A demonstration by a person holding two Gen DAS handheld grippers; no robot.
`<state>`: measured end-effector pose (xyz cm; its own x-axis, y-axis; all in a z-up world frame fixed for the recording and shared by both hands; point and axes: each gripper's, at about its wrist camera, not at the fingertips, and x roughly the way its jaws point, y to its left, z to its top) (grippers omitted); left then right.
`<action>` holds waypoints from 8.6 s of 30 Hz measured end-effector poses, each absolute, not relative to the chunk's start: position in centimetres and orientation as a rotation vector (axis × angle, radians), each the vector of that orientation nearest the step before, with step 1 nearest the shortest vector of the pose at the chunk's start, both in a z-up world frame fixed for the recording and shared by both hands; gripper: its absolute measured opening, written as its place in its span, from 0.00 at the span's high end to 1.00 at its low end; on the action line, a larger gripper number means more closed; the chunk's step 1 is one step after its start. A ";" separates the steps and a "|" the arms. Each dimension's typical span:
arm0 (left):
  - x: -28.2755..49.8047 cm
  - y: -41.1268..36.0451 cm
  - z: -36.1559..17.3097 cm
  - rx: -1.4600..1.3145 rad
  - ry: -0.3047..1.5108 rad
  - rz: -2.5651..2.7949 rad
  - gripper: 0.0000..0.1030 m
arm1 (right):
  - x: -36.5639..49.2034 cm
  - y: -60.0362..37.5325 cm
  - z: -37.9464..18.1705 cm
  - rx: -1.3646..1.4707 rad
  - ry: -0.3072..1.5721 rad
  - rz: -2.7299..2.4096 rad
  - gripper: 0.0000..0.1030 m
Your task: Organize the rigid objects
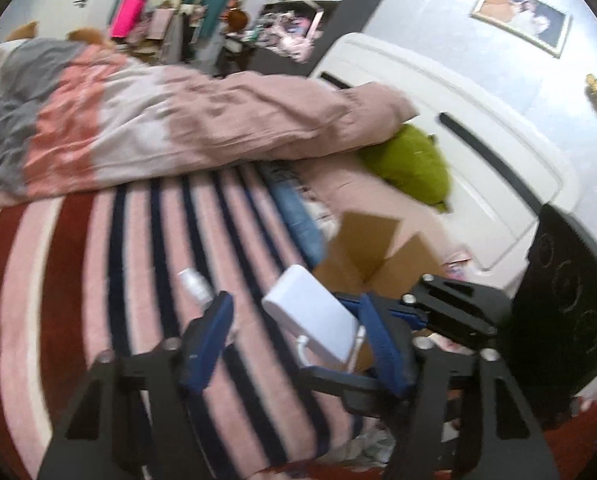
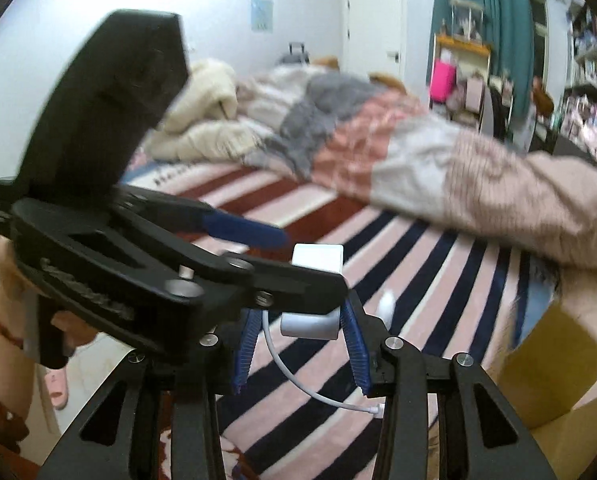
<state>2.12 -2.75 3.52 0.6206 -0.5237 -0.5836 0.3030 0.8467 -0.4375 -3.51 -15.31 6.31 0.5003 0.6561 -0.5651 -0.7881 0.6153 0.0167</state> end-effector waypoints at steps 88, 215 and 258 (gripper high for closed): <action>2.8 0.9 -3.7 -0.230 0.848 -0.290 0.27 | 1.8 -10.6 -4.2 -0.273 0.756 0.818 0.68; 9.8 -20.9 0.7 -0.064 0.832 -0.643 0.68 | 2.6 -31.7 0.8 -0.032 0.698 0.669 0.81; -0.1 -6.8 4.3 -0.093 0.562 0.019 0.04 | -1.7 -28.0 4.3 -0.114 0.451 0.645 0.04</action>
<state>-0.07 -6.80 4.29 0.8462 -0.0075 -0.5328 -0.0432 0.9956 -0.0826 -1.66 -28.01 4.28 0.7062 0.5548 -0.4398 -0.6038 0.7964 0.0352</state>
